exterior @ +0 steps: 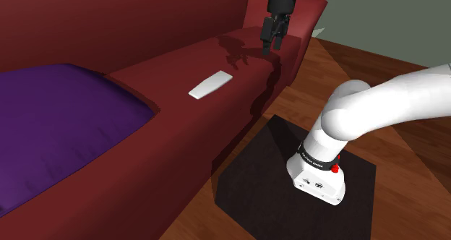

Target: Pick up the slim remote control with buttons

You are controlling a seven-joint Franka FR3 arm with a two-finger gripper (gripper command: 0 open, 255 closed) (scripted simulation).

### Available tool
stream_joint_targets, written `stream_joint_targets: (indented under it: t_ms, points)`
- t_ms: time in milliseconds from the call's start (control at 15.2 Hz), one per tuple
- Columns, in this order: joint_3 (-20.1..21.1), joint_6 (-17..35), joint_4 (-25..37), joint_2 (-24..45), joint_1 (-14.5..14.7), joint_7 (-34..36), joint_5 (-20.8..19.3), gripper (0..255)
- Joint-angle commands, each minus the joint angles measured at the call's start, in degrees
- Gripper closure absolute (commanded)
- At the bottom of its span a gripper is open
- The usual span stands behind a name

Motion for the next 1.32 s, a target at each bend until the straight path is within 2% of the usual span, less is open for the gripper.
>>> stream_joint_targets:
  t_ms: [0, 330, 660, 924, 1188, 1254]
  points:
    - [0.0, 0.0, 0.0, 0.0, 0.0, 0.0, 0.0, 0]
    - [10.34, 8.47, -4.6, 0.42, -5.08, 24.85, 8.16, 0]
    - [21.08, 18.28, -5.29, 5.46, -10.88, 49.15, 14.18, 0]
    - [29.59, 26.04, -3.38, 11.95, -17.1, 68.55, 16.11, 0]
    - [38.0, 32.88, -0.03, 19.55, -25.14, 88.42, 14.77, 0]
    - [38.65, 33.36, 0.27, 20.16, -25.83, 89.99, 14.52, 0]
